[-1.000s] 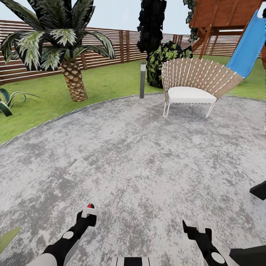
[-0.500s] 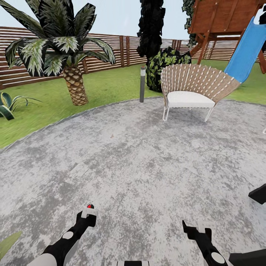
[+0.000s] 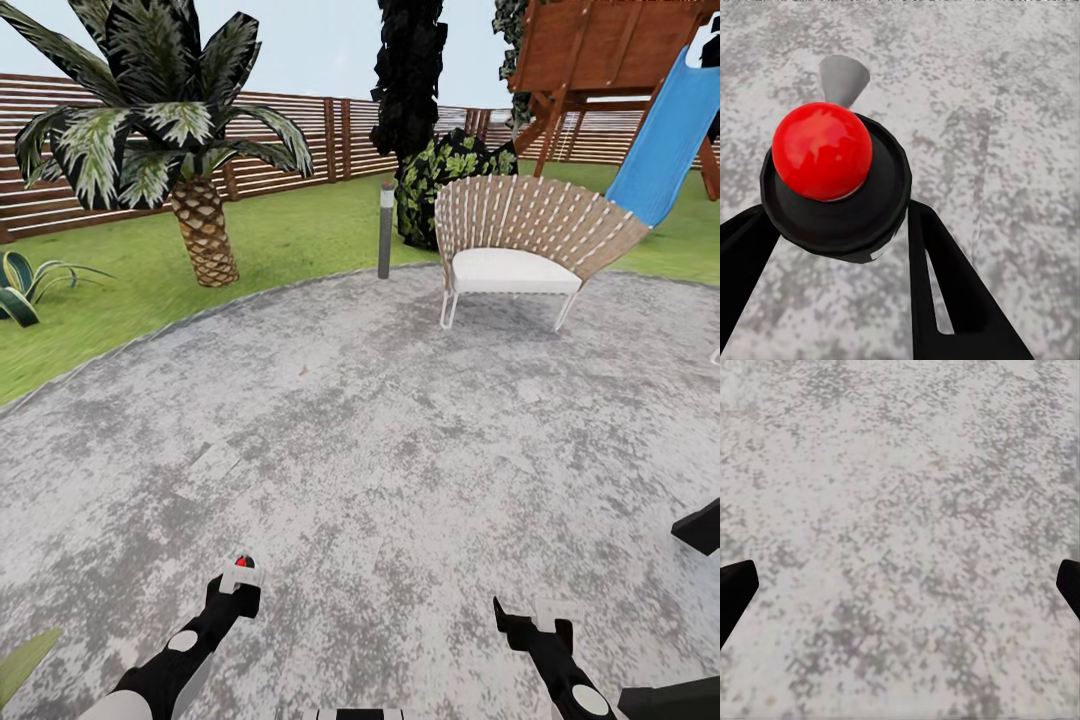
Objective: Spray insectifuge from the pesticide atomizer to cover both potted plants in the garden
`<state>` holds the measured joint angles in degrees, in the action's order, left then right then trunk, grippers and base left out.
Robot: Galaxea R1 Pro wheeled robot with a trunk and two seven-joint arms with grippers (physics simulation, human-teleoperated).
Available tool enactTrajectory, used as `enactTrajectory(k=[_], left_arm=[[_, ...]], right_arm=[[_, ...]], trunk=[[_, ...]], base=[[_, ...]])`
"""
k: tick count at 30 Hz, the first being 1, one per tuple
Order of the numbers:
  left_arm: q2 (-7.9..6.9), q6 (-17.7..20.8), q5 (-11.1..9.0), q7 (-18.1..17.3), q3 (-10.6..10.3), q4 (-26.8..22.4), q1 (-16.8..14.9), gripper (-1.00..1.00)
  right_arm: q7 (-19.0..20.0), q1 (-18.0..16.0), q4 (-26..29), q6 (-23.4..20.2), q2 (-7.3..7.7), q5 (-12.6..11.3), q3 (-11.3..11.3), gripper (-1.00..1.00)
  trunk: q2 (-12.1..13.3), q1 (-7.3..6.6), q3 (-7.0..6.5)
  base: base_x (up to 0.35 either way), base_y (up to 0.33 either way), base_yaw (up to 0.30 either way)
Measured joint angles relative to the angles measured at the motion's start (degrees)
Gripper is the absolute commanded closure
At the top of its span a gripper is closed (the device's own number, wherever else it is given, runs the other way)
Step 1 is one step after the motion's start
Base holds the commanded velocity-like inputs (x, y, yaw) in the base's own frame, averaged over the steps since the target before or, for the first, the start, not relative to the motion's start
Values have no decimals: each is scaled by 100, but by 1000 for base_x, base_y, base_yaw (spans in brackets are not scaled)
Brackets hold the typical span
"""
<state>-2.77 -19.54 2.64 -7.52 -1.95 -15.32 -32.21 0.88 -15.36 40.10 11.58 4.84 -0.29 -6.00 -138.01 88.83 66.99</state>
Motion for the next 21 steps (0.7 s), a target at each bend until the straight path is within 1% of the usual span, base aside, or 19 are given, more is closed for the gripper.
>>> enactTrajectory(k=[17,21], left_arm=[[4,12,-17,65,1,-1,-1,100],[7,9,-18,62,1,4,0,100]], right_arm=[[0,0,-8,1,0,-3,0,-100],[0,0,-4,0,0,-2,-1,-100]], trunk=[[0,0,-143],[0,-1,-179]], base=[[0,0,0],[41,-115,0]])
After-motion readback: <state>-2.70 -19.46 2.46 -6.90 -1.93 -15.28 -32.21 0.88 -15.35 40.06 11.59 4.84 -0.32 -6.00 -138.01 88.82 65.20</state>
